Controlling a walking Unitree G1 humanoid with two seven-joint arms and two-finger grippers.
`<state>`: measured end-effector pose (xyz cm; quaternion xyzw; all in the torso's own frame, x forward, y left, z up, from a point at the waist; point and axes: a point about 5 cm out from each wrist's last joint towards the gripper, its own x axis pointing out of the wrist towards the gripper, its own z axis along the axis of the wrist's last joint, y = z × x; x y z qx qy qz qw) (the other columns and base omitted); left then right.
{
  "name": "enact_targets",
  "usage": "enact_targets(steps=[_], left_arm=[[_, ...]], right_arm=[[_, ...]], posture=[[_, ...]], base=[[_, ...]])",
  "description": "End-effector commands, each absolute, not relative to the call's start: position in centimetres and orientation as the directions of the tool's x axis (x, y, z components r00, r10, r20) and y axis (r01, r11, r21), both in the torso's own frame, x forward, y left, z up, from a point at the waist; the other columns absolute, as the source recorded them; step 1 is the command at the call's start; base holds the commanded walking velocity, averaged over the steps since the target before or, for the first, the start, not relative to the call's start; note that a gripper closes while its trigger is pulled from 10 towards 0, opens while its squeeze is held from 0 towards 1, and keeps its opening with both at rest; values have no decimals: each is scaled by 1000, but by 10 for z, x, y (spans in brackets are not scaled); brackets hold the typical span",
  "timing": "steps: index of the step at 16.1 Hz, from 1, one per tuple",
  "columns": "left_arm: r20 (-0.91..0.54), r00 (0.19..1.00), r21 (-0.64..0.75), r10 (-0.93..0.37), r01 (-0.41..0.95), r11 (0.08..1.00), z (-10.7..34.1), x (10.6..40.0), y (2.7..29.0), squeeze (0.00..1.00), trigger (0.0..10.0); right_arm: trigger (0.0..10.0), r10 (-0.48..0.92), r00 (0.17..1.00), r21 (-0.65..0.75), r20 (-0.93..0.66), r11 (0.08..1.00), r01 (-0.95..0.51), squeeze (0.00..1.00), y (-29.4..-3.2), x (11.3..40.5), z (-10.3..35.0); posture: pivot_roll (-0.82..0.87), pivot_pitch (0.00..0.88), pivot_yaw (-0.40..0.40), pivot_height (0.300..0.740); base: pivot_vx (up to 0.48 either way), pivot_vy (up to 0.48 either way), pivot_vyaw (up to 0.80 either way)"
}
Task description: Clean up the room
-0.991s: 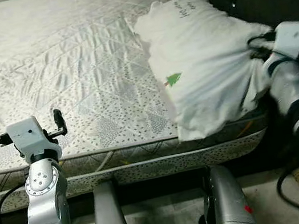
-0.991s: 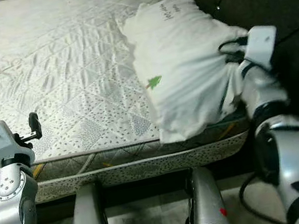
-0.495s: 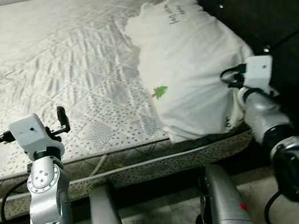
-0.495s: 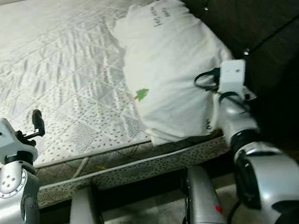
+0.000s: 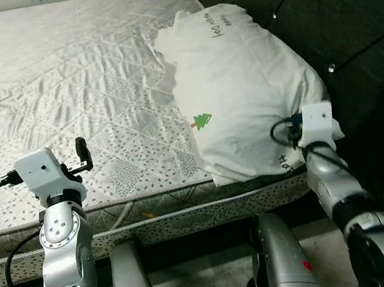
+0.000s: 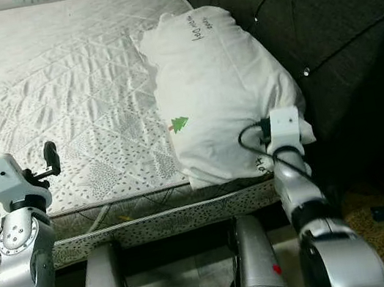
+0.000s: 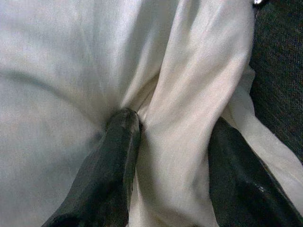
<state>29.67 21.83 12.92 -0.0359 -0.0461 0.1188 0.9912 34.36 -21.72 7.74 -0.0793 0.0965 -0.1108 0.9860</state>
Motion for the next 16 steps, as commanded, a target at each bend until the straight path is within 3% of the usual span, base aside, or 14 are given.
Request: enact_targets(steps=[1, 2, 7, 10, 13, 14, 15, 16], left_arm=[[81, 966, -85, 245, -238, 968, 128, 297, 217, 0, 10000], [106, 964, -82, 242, -234, 969, 132, 298, 215, 0, 10000], [192, 949, -75, 249, -238, 968, 152, 294, 209, 0, 10000], [223, 943, -87, 246, -232, 969, 156, 288, 208, 0, 10000], [223, 944, -117, 242, -221, 968, 159, 289, 202, 0, 10000], [223, 944, -121, 243, -220, 968, 159, 288, 201, 0, 10000], [217, 946, -129, 239, -215, 968, 158, 285, 200, 0, 10000], [206, 949, -127, 239, -216, 968, 155, 283, 199, 0, 10000]], right_arm=[[10000, -215, 963, -198, -162, 963, 182, 1000, -218, 343, 80], [10000, -161, 986, -233, -34, 961, 149, 1000, -214, 345, 99], [10000, 6, 973, -221, 230, 974, 46, 1000, -174, 342, 147], [10000, 72, 942, -184, 327, 983, -12, 1000, -154, 335, 169], [10000, 113, 943, -128, 312, 989, -76, 1000, -132, 341, 176], [10000, 130, 942, -88, 309, 990, -108, 851, -127, 341, 177], [10000, 167, 937, -47, 307, 986, -161, 0, -117, 341, 180], [10000, 158, 939, -29, 305, 987, -157, 0, -112, 341, 181]], posture=[[77, 0, -38, 499], [67, 0, -34, 499], [71, 0, -33, 499], [66, 0, -25, 499], [82, 0, -34, 499], [83, 0, -35, 499], [79, 0, -36, 499], [82, 0, -41, 499]], base=[[0, 0, 0], [0, 0, 0], [0, 0, 0], [0, 0, 0], [0, 0, 0], [0, 0, 0], [0, 0, 0], [0, 0, 0]])
